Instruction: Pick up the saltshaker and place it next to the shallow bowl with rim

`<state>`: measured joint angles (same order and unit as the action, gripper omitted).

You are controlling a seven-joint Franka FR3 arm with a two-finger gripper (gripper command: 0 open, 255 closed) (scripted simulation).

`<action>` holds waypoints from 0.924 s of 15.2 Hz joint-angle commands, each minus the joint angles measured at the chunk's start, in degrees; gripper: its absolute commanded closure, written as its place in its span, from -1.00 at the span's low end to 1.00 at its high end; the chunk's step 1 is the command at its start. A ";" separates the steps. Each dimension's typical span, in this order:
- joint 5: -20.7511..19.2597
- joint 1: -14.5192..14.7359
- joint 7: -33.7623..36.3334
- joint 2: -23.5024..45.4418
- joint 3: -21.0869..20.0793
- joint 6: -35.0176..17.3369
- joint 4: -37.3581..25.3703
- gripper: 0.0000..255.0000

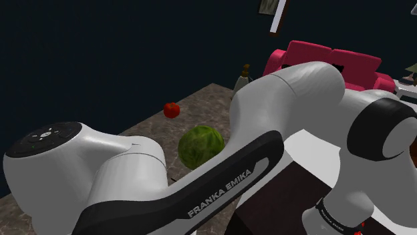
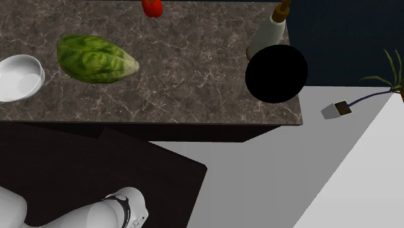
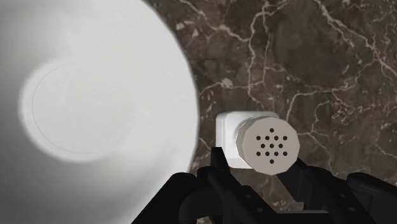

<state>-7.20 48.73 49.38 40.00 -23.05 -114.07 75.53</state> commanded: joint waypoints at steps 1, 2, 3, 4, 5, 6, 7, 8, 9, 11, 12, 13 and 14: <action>0.00 0.00 0.00 0.00 0.00 0.00 0.00 -1.00; 0.00 0.00 0.00 0.00 0.00 0.00 0.00 -1.00; 0.00 0.00 0.00 0.00 0.00 0.00 0.00 -1.00; 0.00 0.00 0.00 0.00 0.00 0.00 0.00 -1.00; 0.00 0.00 0.00 0.00 0.00 0.00 0.00 -1.00; 0.00 0.00 0.00 0.00 0.00 0.00 0.00 -1.00; 0.21 -0.13 -0.13 -0.63 -0.13 1.53 -0.93 -1.00; 0.39 -0.23 -0.25 -1.18 -0.25 3.11 -1.98 -1.00; 0.56 -0.30 -0.36 -1.65 -0.34 4.74 -3.16 -1.00; 0.68 -0.33 -0.45 -1.97 -0.41 6.06 -4.18 -1.00; 0.68 -0.34 -0.45 -1.98 -0.41 6.06 -4.17 -1.00; 0.68 -0.34 -0.45 -1.97 -0.41 6.06 -4.18 -1.00; 0.68 -0.33 -0.45 -1.97 -0.41 6.06 -4.18 -1.00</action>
<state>-6.55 48.45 48.97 38.11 -23.45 -108.05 71.28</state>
